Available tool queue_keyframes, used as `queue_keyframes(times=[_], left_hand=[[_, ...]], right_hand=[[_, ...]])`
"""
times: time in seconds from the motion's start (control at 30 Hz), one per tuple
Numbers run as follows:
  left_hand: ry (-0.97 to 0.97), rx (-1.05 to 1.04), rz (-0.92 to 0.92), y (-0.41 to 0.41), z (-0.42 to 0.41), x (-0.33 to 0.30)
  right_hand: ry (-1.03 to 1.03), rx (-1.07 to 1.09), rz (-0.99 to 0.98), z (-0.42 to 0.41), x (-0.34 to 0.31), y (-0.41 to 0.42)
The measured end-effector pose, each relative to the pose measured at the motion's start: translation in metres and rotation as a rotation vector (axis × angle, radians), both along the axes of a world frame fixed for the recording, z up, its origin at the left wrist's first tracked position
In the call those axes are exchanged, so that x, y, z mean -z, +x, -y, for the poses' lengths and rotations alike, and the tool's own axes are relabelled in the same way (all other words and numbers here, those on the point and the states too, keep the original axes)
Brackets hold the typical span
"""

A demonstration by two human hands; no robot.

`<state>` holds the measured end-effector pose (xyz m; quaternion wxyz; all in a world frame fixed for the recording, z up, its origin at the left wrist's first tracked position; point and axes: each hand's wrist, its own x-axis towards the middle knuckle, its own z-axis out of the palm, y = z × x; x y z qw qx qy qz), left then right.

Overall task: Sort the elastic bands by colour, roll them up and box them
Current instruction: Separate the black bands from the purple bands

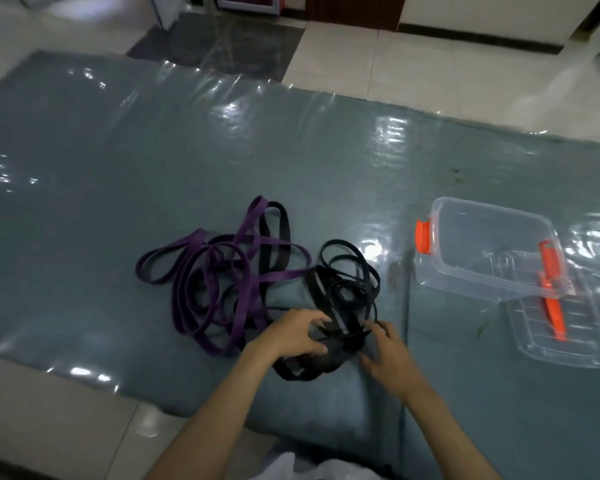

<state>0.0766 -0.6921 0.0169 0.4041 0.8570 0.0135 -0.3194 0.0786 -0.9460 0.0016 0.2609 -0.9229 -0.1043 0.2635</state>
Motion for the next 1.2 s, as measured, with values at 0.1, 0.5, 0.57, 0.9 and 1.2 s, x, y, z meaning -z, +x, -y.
queue_keyframes(times=[0.1, 0.5, 0.57, 0.9, 1.2], left_hand=[[0.234, -0.208, 0.266, 0.012, -0.036, 0.004], [0.82, -0.108, 0.222, 0.056, -0.097, 0.041], [0.79, -0.185, 0.313, 0.053, -0.102, 0.041], [0.644, -0.909, 0.438, 0.026, -0.173, 0.051], [0.577, -0.896, 0.391, 0.032, -0.161, 0.029]], right_hand=[[-0.033, -0.016, 0.007, -0.002, 0.002, -0.001], [-0.009, -0.048, 0.094, -0.021, -0.001, 0.014], [-0.022, -0.058, 0.089, -0.024, -0.002, 0.017], [0.023, 0.062, 0.106, -0.027, 0.003, 0.033], [0.03, 0.145, 0.098, -0.034, 0.011, 0.046]])
